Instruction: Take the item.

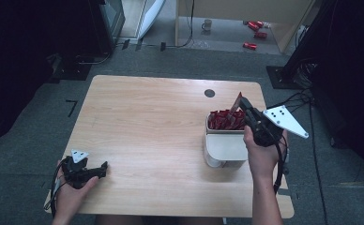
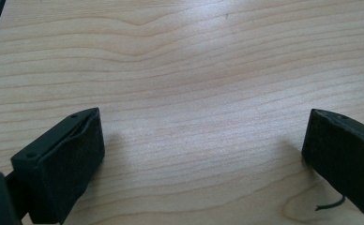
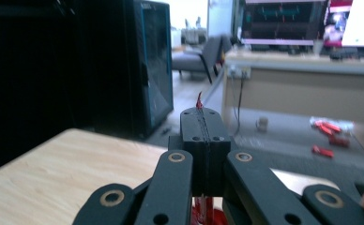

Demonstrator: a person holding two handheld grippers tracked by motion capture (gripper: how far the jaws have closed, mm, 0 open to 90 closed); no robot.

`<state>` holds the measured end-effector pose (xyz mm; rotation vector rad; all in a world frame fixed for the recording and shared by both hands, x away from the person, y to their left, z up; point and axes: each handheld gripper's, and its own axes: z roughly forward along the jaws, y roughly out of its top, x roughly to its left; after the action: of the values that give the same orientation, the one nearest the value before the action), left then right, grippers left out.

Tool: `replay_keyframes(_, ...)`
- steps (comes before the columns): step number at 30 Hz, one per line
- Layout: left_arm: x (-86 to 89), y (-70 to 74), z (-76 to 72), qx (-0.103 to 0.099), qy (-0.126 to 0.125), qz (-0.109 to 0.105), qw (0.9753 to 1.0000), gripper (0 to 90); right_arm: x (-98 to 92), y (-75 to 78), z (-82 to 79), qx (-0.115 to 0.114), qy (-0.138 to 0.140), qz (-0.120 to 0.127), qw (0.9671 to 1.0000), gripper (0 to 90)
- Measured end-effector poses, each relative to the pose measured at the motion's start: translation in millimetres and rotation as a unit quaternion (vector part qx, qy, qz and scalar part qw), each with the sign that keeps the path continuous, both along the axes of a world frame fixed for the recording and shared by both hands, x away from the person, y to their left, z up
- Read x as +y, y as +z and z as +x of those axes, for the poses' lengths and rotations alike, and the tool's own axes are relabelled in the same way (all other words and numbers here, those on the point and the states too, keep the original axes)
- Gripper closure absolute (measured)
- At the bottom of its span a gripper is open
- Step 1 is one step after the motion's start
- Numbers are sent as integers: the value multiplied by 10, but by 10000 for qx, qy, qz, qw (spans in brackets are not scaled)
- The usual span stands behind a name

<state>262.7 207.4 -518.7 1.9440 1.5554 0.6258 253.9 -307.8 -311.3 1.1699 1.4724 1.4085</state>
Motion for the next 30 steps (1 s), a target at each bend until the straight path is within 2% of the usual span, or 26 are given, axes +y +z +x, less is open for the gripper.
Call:
replay_keyframes(3,-1,-1,0,2,4,-8,10000,0,87,56,-29,-250,63,5,9997,900)
replay_keyframes(7,0,1,-1,9,-3,-1,10000,0,217,125,-64,-443,205,2,9988,900)
replay_keyframes(13,0,0,-1,7,-3,-3,10000,0,452,92,-83,-438,504,8,9978,900)
replay_keyframes(19,1,0,0,1,-2,2,10000,0,735,-186,-36,-123,710,6,9974,900)
replay_keyframes(21,1,1,0,8,-4,1,10000,0,840,-339,-5,60,740,-25,9972,900)
replay_keyframes(22,0,0,0,-2,1,0,10000,0,840,-339,-5,60,740,-25,9972,900)
replay_keyframes(23,0,0,0,2,0,-3,10000,0,941,-501,24,247,716,-63,9971,900)
replay_keyframes(27,0,1,-1,11,-2,-3,10000,0,1087,-755,68,558,588,-127,9966,900)
replay_keyframes(30,0,1,-1,12,-2,-4,10000,0,1169,-903,89,681,474,-147,9964,900)
